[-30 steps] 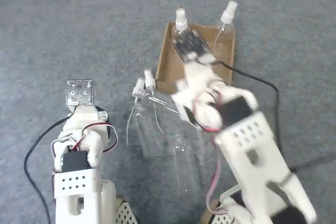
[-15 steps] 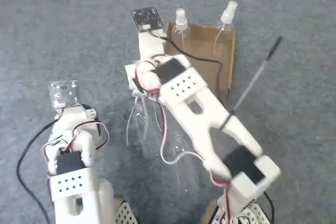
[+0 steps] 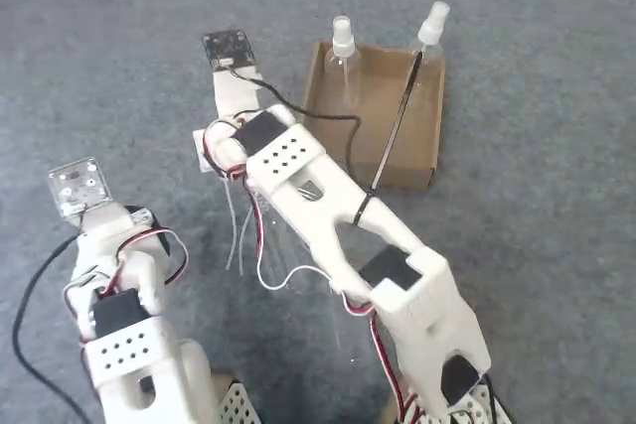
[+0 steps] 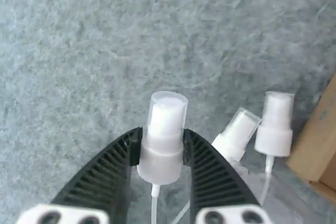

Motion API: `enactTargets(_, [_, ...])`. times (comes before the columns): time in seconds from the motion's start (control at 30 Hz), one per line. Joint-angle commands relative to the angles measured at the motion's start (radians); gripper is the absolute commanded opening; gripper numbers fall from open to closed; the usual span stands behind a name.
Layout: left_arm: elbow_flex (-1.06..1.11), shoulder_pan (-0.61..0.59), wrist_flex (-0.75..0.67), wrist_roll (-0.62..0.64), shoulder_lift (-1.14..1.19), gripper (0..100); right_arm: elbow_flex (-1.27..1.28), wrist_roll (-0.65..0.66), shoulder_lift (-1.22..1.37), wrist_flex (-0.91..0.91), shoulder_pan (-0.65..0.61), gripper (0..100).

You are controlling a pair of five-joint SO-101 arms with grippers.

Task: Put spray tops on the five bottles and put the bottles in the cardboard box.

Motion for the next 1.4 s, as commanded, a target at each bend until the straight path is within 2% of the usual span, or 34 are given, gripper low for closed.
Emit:
enactTargets(0.0, [-0.05,-0.002,-0.026,0.011,-0.008,1,-0.101,-0.005,0.004,-0.013,-0.004,5.6])
enactTargets(0.23, [-0.048,0.0,-0.026,0.011,-0.008,1,-0.101,-0.008,0.005,-0.012,-0.008,24.3])
enactTargets(0.53, [-0.048,0.0,-0.026,0.011,-0.008,1,-0.106,-0.005,-0.001,0.007,-0.01,24.7])
enactTargets(0.97, [-0.038,0.0,-0.052,0.011,-0.008,1,-0.267,0.003,-0.151,0.437,-0.002,24.9])
enactTargets(1.03, [-0.027,0.0,-0.072,0.009,-0.008,1,-0.267,0.072,-0.177,0.524,-0.002,25.0])
enactTargets(1.2, [-0.024,0.0,-0.078,0.008,-0.008,1,-0.267,0.367,-0.222,0.714,-0.002,25.2])
enactTargets(1.37, [-0.024,0.0,-0.078,0.008,-0.008,1,-0.157,0.45,-0.32,0.73,0.008,24.9])
